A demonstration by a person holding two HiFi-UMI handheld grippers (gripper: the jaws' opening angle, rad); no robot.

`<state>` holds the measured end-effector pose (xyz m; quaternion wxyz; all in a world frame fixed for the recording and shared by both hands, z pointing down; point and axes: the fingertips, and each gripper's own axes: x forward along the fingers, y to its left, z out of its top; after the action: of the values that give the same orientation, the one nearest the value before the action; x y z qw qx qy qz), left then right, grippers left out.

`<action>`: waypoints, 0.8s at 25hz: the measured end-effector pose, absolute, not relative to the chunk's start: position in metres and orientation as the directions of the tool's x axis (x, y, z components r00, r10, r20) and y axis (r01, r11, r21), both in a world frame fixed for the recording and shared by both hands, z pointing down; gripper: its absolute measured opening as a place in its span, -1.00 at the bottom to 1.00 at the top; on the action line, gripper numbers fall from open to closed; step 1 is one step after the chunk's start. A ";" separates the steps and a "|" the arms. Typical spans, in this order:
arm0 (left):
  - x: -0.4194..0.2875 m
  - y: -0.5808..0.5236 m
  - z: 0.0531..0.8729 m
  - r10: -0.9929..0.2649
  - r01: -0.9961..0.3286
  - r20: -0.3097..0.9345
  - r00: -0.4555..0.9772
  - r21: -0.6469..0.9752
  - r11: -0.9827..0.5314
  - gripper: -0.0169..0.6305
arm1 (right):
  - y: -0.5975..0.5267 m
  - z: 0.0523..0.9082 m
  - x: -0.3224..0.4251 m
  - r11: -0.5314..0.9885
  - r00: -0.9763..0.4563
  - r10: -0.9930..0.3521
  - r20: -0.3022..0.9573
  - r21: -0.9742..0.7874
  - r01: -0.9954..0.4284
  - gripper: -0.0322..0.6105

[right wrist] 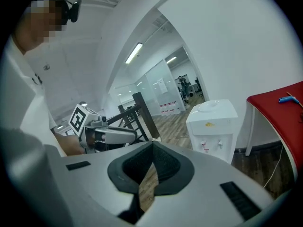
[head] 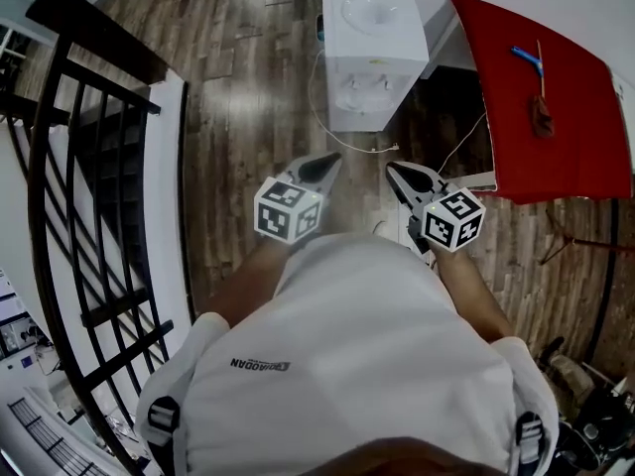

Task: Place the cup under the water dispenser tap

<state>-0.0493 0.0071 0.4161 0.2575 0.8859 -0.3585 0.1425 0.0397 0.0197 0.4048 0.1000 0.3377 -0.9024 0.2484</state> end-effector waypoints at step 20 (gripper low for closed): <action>-0.030 0.025 0.425 -0.538 -0.713 0.485 0.690 0.326 -0.621 -0.96 | 0.031 0.417 0.062 0.615 -0.741 -0.581 0.335 -0.416 -0.670 -0.83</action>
<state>-0.0303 0.0248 0.4247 0.2535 0.8836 -0.3539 0.1727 0.0621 0.0309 0.4170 0.0838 0.3498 -0.8947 0.2650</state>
